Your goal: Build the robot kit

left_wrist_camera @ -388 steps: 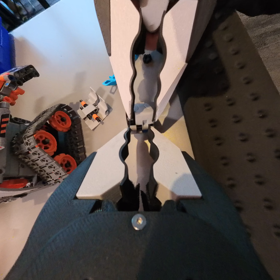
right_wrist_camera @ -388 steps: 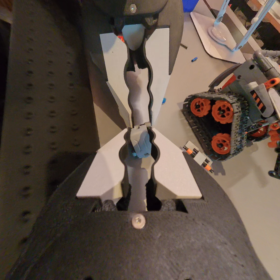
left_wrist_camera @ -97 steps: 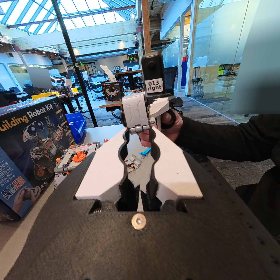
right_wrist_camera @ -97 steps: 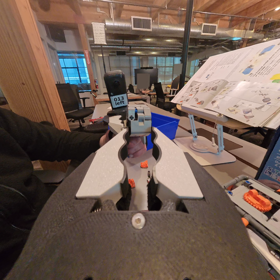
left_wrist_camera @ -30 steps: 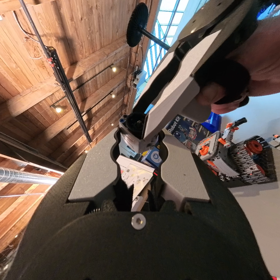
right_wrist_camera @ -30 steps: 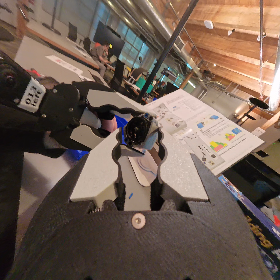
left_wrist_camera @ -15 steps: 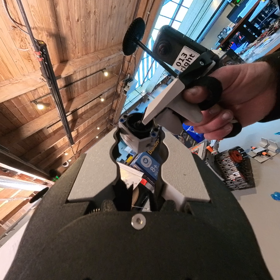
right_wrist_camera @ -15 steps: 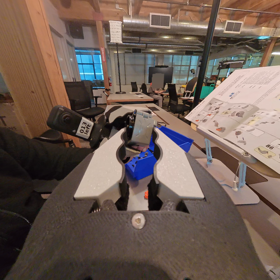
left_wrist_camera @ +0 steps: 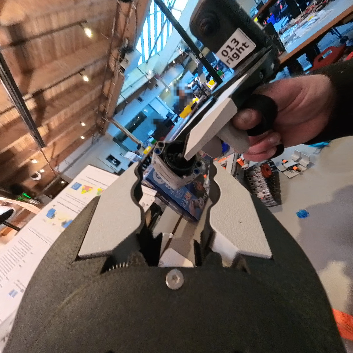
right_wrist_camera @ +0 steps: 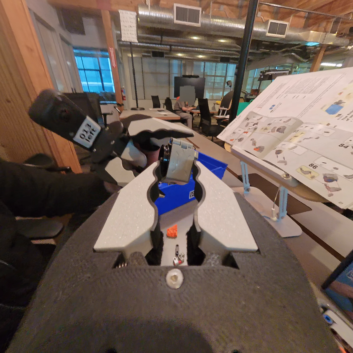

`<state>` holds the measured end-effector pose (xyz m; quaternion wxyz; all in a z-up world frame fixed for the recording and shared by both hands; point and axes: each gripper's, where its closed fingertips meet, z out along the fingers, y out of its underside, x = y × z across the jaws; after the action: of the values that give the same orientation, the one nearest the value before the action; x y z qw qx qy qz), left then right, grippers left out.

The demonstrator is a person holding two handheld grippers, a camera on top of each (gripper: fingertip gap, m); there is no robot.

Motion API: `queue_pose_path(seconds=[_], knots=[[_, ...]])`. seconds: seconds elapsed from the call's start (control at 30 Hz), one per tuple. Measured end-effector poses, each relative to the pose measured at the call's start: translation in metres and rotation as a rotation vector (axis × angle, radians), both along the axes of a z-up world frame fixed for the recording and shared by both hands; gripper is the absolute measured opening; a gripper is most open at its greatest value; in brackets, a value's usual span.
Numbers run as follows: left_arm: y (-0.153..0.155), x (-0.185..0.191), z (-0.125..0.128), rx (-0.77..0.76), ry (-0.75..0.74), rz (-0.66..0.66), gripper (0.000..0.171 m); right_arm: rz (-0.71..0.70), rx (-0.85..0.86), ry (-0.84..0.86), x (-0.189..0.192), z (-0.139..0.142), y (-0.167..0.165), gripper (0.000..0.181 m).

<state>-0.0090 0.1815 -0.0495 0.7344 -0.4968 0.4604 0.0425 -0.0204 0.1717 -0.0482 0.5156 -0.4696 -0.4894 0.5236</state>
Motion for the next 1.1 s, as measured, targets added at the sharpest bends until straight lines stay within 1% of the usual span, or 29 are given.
queue_pose_path(seconds=[0.1, 0.17, 0.27, 0.4, 0.6, 0.7, 0.8, 0.93, 1.1], knots=[[-0.004, -0.003, -0.013, -0.066, 0.004, -0.001, 0.069, -0.028, 0.027, -0.056, -0.005, -0.015, 0.005, 0.031], [0.001, -0.008, -0.029, -0.088, 0.034, 0.034, 0.069, -0.026, 0.035, -0.096, -0.012, -0.025, 0.004, 0.030], [0.010, -0.016, -0.056, -0.100, 0.115, 0.075, 0.074, -0.042, 0.066, -0.170, -0.021, -0.039, 0.004, 0.031], [0.016, -0.021, -0.069, -0.098, 0.136, 0.091, 0.075, -0.037, 0.058, -0.217, -0.029, -0.052, 0.002, 0.031], [0.021, -0.026, -0.071, -0.046, 0.184, 0.111, 0.053, -0.019, 0.040, -0.240, -0.032, -0.064, 0.001, 0.030], [0.023, -0.025, -0.071, -0.050, 0.183, 0.085, 0.053, -0.021, 0.023, -0.217, -0.031, -0.063, 0.004, 0.031], [0.028, -0.023, -0.068, -0.038, 0.189, 0.089, 0.053, -0.040, 0.017, -0.178, -0.029, -0.059, 0.009, 0.031], [0.032, -0.019, -0.058, -0.037, 0.134, 0.065, 0.053, -0.058, -0.002, -0.105, -0.024, -0.049, 0.013, 0.031], [0.039, -0.018, -0.058, -0.059, 0.111, 0.041, 0.053, -0.080, -0.022, -0.078, -0.020, -0.047, 0.020, 0.029]])
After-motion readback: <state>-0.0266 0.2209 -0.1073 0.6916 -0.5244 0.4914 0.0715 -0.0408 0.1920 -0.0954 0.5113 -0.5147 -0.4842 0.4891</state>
